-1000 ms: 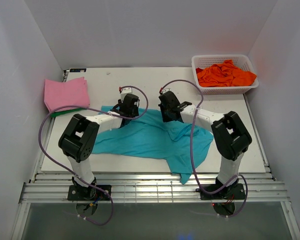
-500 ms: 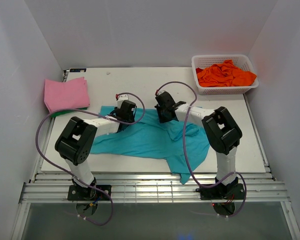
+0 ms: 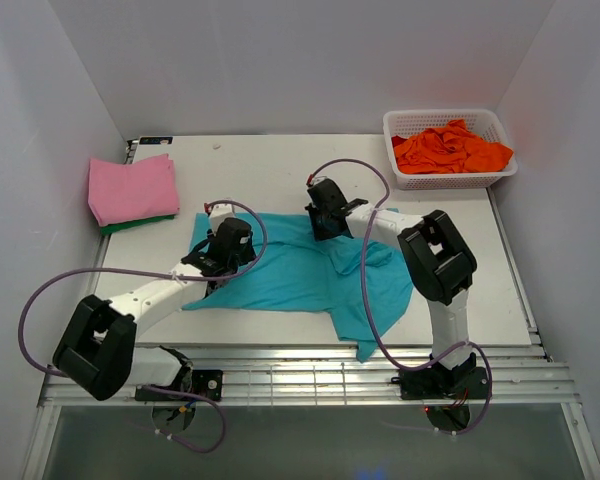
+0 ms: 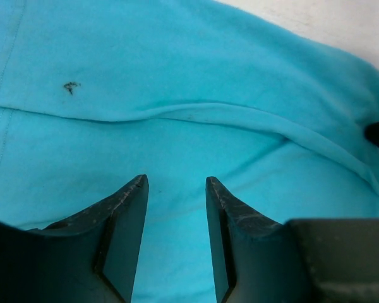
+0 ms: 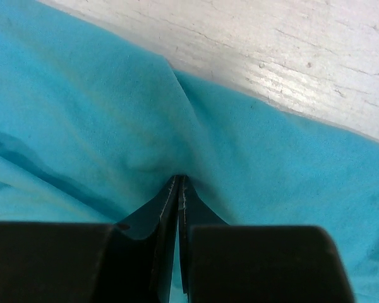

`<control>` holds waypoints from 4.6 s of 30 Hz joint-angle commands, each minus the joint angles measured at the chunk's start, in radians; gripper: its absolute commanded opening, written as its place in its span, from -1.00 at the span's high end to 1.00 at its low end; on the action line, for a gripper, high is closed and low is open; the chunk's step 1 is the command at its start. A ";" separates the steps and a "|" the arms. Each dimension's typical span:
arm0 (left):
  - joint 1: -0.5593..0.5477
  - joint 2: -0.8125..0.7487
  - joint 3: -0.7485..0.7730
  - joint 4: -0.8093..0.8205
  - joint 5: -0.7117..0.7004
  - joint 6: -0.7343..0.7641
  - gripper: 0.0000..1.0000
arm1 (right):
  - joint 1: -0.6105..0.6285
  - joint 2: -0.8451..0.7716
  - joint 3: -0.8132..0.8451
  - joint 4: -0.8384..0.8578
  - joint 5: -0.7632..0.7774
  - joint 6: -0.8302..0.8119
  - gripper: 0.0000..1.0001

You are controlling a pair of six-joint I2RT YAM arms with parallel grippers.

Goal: Fold and stack the t-shirts
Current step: Fold the tshirt

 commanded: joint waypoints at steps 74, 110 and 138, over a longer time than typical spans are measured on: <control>-0.128 0.492 0.312 0.278 0.087 0.076 0.01 | -0.019 0.097 0.070 -0.091 -0.007 -0.016 0.85; 0.019 0.351 0.258 0.136 -0.114 0.072 -0.06 | -0.020 0.094 0.070 -0.122 -0.003 -0.019 0.85; 0.264 0.535 0.278 0.140 0.041 0.053 0.01 | -0.027 0.047 0.004 -0.148 0.038 -0.021 0.85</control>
